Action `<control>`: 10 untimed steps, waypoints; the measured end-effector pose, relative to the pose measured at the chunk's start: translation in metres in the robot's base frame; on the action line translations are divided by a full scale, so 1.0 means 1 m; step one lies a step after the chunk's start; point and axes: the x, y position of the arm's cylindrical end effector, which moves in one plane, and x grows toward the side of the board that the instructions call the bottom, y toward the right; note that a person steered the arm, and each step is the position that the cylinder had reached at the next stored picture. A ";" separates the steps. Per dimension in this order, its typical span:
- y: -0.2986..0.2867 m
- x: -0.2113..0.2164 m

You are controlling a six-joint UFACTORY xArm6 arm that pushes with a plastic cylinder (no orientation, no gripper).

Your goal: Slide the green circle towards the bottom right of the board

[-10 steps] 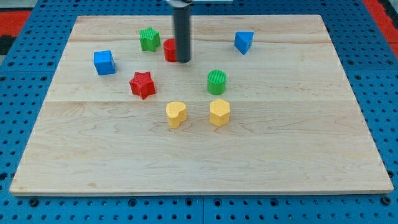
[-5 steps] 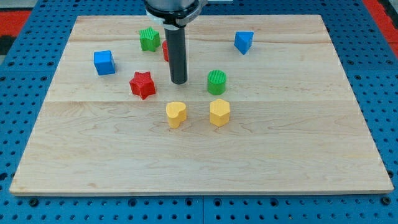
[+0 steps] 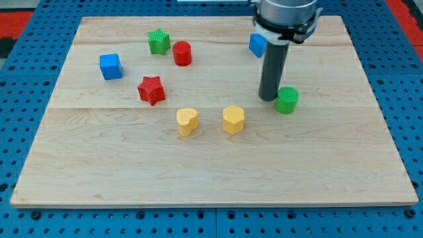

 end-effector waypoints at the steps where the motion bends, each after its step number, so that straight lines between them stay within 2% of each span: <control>1: 0.023 -0.015; 3: 0.006 0.016; 4: 0.014 0.044; 5: 0.050 0.066; 7: 0.063 0.119; 9: 0.104 0.098; 10: 0.111 0.109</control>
